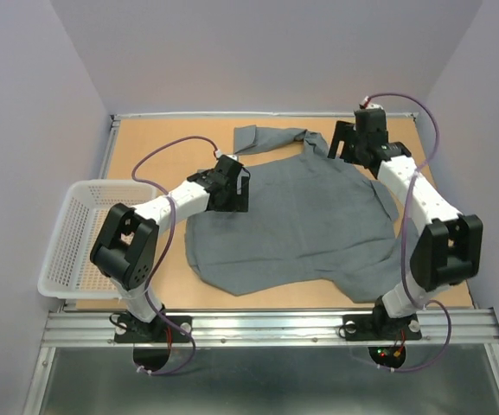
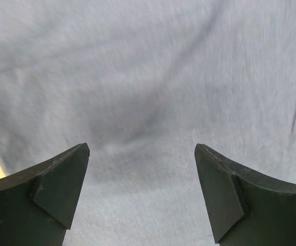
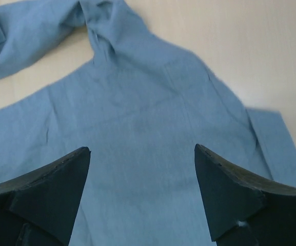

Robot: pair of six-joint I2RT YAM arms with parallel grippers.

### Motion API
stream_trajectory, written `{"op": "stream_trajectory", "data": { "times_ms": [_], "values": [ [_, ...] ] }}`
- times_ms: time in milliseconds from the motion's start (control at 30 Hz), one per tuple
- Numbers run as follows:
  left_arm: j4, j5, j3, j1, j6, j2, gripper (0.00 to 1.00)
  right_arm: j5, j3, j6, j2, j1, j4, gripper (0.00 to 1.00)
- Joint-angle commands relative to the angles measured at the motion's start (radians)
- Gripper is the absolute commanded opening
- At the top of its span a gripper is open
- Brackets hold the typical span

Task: Fold and stack the long sleeve shirts
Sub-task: Flatten the shirt out

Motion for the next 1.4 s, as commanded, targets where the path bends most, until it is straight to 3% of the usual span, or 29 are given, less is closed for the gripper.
{"op": "stream_trajectory", "data": {
  "times_ms": [0,200,467,733,967,1167,1267,1367],
  "values": [
    [-0.003,0.012,0.026,0.051,-0.026,0.021,0.97,-0.069,-0.261,0.119,-0.157,-0.005,-0.040,0.88],
    [0.051,0.047,0.049,0.082,-0.023,0.119,0.94,-0.092,-0.511,0.194,-0.298,-0.005,-0.056,0.87],
    [0.075,0.044,0.135,0.140,-0.008,0.239,0.93,-0.044,-0.600,0.237,-0.220,-0.003,-0.013,0.86],
    [0.032,0.020,0.394,0.201,0.020,0.451,0.93,-0.011,-0.533,0.232,-0.025,-0.006,0.091,0.86],
    [-0.015,0.023,0.635,0.244,0.028,0.450,0.94,0.022,-0.321,0.149,0.085,-0.008,0.134,0.88],
    [0.000,0.000,0.464,0.244,-0.020,0.178,0.96,0.057,-0.296,0.151,-0.061,-0.009,0.090,0.89],
    [0.001,-0.017,0.266,0.244,-0.067,0.011,0.96,0.100,-0.356,0.172,-0.149,-0.026,0.023,0.89],
    [-0.011,-0.020,0.010,0.246,-0.124,-0.135,0.96,0.074,-0.483,0.224,-0.297,-0.122,-0.040,0.89]
  ]
}}
